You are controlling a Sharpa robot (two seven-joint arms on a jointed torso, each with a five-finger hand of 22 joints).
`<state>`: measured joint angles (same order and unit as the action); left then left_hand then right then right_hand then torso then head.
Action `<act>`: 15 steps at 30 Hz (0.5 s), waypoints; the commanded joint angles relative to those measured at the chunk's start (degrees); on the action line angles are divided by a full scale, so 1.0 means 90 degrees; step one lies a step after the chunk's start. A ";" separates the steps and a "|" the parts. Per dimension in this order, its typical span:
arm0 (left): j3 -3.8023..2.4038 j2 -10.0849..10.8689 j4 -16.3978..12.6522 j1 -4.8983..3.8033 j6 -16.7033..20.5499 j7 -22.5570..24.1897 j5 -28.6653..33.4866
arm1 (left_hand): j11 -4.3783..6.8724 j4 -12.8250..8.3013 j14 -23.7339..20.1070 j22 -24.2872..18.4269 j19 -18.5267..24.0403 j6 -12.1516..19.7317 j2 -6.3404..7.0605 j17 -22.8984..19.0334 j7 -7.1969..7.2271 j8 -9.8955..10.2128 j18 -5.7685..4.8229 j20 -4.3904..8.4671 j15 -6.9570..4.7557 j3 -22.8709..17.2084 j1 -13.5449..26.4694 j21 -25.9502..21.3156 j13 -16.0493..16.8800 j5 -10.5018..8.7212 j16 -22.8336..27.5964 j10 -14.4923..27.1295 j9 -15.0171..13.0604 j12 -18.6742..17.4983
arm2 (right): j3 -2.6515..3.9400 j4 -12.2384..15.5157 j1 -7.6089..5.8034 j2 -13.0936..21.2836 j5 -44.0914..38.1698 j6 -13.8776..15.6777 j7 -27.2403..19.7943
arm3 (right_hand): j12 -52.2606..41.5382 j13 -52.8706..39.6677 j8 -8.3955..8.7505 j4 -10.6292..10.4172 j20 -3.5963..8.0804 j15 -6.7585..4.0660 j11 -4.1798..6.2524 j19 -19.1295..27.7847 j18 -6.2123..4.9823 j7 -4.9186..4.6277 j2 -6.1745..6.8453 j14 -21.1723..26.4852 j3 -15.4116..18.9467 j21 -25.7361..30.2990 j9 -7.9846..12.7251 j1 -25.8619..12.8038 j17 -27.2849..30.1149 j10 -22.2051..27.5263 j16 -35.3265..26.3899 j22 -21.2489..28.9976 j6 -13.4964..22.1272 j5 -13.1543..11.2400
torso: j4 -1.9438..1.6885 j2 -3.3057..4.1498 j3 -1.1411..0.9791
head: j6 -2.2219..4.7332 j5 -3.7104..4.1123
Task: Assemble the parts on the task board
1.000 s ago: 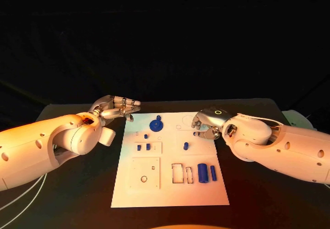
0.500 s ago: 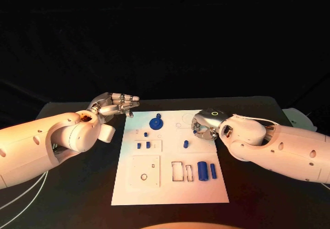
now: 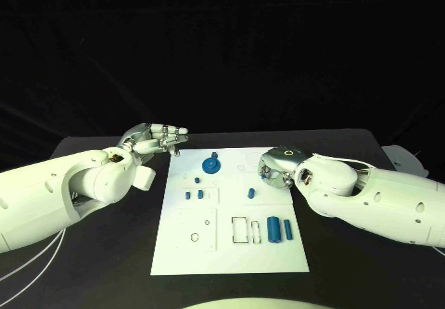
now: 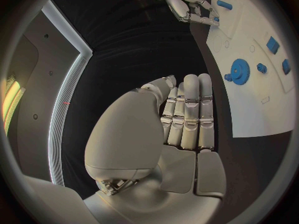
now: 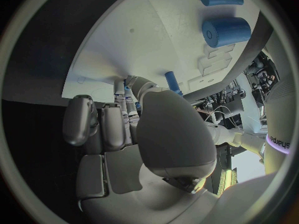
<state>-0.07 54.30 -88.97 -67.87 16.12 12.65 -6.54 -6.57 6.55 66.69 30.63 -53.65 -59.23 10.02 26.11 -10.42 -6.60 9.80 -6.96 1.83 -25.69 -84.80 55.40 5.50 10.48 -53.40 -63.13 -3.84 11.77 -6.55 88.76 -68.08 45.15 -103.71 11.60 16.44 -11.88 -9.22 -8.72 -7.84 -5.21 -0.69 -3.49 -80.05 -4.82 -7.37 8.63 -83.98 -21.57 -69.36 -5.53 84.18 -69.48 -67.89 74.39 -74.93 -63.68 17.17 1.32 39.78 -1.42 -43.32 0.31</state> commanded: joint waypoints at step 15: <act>-0.0003 -0.0012 0.0022 -0.0008 -0.0082 -0.0010 0.0053 | -0.0007 -0.0074 -0.0051 -0.0019 0.0031 0.0040 -0.0075 -0.0026 -0.0034 0.0018 0.0090 -0.0010 0.0003 0.0013 -0.0002 -0.0037 0.0008 -0.0036 0.0055 0.0064 0.0004 0.0031 | -0.0017 -0.0032 0.0058 -0.0035 -0.0135 -0.0025 0.0085 | 0.0102 0.0073 -0.0043 0.0114 0.0037 -0.0056 0.0021 -0.0080 0.0059 0.0020 -0.0119 -0.0270 -0.0205 -0.0119 -0.0041 -0.0044 -0.0020 -0.0097 0.0061 -0.0481 -0.0146 -0.0081 | 0.0000 -0.0004 0.0007 | -0.0009 0.0012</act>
<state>-0.07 54.28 -88.79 -67.87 16.12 12.48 -6.39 -6.77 6.22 66.68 30.51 -53.65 -59.03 10.02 25.96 -10.62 -6.60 9.80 -6.96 1.84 -25.70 -84.80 55.40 5.49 10.48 -53.07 -62.92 -3.83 11.77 -6.47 88.41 -67.91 44.78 -104.08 11.82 16.65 -11.22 -8.60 -9.06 -6.80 -4.80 -0.74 -3.42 -80.46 -4.83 -7.27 8.15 -83.92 -23.03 -70.21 -5.83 83.70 -69.69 -68.45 74.62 -74.92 -64.58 16.70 1.31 39.78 -1.37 -43.42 0.43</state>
